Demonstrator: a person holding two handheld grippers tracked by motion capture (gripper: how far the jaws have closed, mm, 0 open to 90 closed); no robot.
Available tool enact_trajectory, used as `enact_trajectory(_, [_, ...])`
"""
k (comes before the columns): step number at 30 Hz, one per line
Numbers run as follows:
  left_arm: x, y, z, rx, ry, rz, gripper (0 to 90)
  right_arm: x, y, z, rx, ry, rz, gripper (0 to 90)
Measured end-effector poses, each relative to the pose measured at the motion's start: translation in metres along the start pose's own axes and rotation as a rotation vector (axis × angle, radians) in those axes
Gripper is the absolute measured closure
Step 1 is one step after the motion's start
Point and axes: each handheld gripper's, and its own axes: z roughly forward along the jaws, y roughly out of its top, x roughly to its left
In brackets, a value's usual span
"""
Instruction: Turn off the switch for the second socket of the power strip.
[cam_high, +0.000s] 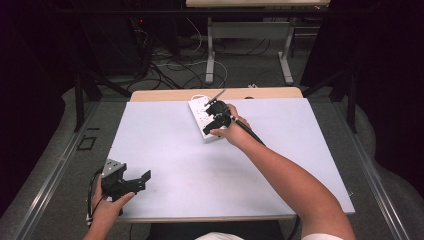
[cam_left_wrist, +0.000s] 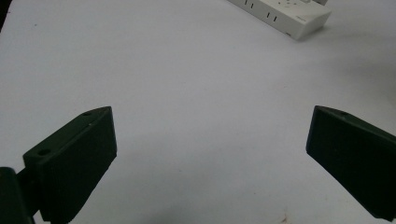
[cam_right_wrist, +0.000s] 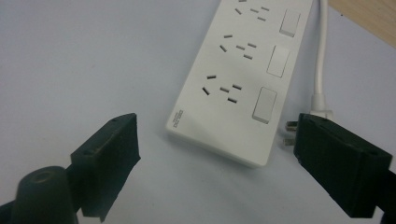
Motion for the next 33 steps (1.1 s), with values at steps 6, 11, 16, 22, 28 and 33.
enact_trajectory(6, [0.0,0.0,0.0,0.001,0.0,0.001,1.7,0.006,-0.007,-0.008,-0.027,0.013,-0.032,8.2])
enact_trajectory(11, [0.0,0.0,0.0,0.001,0.001,0.004,1.7,0.011,-0.012,-0.019,0.021,0.008,-0.043,8.1])
enact_trajectory(16, [-0.001,0.0,0.0,0.0,0.002,0.005,1.8,0.011,-0.018,-0.026,0.011,0.029,-0.051,6.0])
enact_trajectory(22, [-0.001,0.0,0.0,0.0,0.003,0.005,1.8,0.012,-0.025,-0.035,-0.008,0.035,-0.046,0.5])
enact_trajectory(28, [-0.001,0.0,0.0,0.0,0.004,0.006,1.7,0.012,-0.033,-0.046,0.006,0.031,-0.04,0.0])
enact_trajectory(33, [-0.001,0.0,0.0,0.0,0.005,0.006,1.7,0.01,-0.039,-0.055,0.039,0.024,-0.029,0.0])
